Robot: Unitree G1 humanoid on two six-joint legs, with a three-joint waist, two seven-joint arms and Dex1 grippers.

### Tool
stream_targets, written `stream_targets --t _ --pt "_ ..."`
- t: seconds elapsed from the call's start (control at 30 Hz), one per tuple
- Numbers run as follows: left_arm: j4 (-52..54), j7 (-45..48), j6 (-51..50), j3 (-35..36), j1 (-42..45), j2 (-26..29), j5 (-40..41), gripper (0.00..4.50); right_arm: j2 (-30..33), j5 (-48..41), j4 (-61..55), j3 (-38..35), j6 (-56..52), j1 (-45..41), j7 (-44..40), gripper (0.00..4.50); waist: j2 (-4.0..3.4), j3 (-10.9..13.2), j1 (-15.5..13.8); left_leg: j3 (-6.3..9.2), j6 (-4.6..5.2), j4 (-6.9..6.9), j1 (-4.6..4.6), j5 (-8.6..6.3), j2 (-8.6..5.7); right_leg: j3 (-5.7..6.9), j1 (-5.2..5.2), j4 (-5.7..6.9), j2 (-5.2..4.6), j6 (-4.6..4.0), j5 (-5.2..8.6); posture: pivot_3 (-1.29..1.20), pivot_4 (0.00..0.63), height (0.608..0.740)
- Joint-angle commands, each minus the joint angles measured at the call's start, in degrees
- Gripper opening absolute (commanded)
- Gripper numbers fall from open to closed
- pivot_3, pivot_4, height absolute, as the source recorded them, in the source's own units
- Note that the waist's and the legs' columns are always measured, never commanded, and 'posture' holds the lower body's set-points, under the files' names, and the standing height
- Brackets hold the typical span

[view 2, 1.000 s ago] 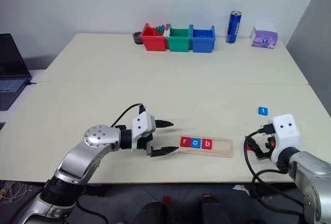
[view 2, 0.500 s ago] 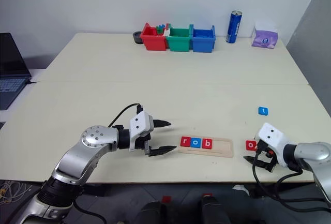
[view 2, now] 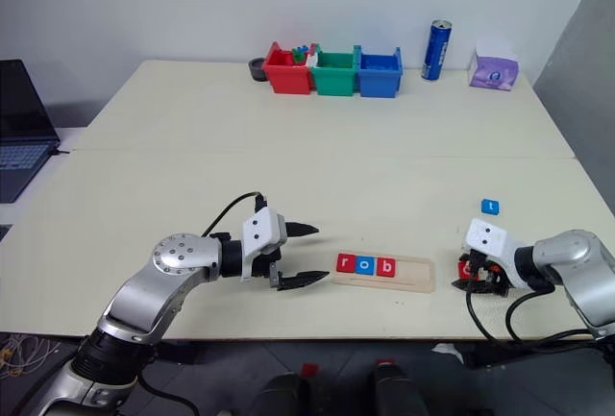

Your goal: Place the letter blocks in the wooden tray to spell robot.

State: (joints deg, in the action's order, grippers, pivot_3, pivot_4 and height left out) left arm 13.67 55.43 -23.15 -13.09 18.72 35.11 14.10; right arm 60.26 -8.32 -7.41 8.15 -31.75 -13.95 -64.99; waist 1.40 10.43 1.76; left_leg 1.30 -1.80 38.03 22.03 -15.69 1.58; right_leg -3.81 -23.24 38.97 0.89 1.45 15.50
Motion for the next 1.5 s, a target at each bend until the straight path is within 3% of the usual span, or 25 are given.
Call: stream_targets --t 0.03,0.47,0.77,0.8,0.93,1.3,1.4,1.5 --pt "1.94 -0.18 1.28 0.80 -0.56 0.39 -0.16 4.50 1.52 0.62 0.29 -0.44 -0.86 0.05 -0.64 1.40 0.00 0.00 -0.01 0.00 0.00 0.01 0.00 0.00 0.00 0.00 0.01 0.00 0.00 0.00 0.00 0.00 0.150 0.740" --pt "0.78 0.54 2.18 0.46 -0.56 0.39 -0.61 4.50 -0.15 -4.05 -7.72 -6.79 -4.20 3.90 1.82 1.36 0.00 0.00 -0.07 0.04 0.00 0.01 0.01 0.00 0.01 0.01 0.01 0.01 0.00 0.00 0.00 0.00 0.150 0.740" --pt "0.32 1.01 2.98 0.15 -0.81 0.36 -0.75 4.50 0.68 -7.39 -13.03 -12.70 -7.56 7.42 3.90 4.44 0.00 0.00 -0.09 0.03 0.00 0.00 0.02 0.00 0.01 0.01 0.01 0.01 0.00 0.00 0.00 0.00 0.150 0.740" --pt "0.31 1.01 3.01 0.13 -0.86 0.38 -0.76 4.50 0.93 -7.65 -13.89 -13.94 -8.67 8.78 4.42 4.48 0.00 0.00 -0.09 0.03 0.00 0.00 0.02 0.00 0.01 0.01 0.01 0.01 0.00 0.00 0.00 0.00 0.150 0.740" --pt "0.00 1.26 3.29 -0.07 -0.76 0.31 -0.80 4.50 1.25 -6.53 -13.45 -15.29 -10.72 12.55 6.77 4.48 0.00 0.00 -0.10 0.01 0.00 0.02 0.03 0.00 -0.01 0.00 0.01 0.01 -0.01 0.00 0.00 0.00 0.150 0.740" --pt "-0.81 1.68 3.67 0.24 -0.32 0.12 -1.41 4.50 -2.11 -5.94 -10.15 -10.93 -12.97 10.93 10.57 4.48 -0.01 0.00 -0.03 -0.01 0.00 0.01 0.00 0.00 -0.01 -0.01 0.01 0.03 0.04 0.00 0.00 0.00 0.150 0.740" --pt "-0.70 1.63 3.88 0.50 -0.81 0.45 -1.56 4.50 -2.20 -5.38 -8.57 -10.01 -12.12 10.93 11.01 3.66 0.00 0.00 -0.03 0.00 0.00 0.01 -0.01 0.00 -0.01 -0.02 0.01 0.02 0.02 0.00 0.00 0.00 0.150 0.740" --pt "-0.66 1.64 3.97 0.71 -1.14 0.72 -1.62 4.50 -1.46 -5.74 -8.13 -10.48 -11.71 11.11 10.47 2.54 0.00 -0.01 -0.03 -0.01 0.00 0.02 -0.01 0.00 -0.01 -0.01 0.03 0.02 0.02 0.01 0.00 0.00 0.150 0.740"
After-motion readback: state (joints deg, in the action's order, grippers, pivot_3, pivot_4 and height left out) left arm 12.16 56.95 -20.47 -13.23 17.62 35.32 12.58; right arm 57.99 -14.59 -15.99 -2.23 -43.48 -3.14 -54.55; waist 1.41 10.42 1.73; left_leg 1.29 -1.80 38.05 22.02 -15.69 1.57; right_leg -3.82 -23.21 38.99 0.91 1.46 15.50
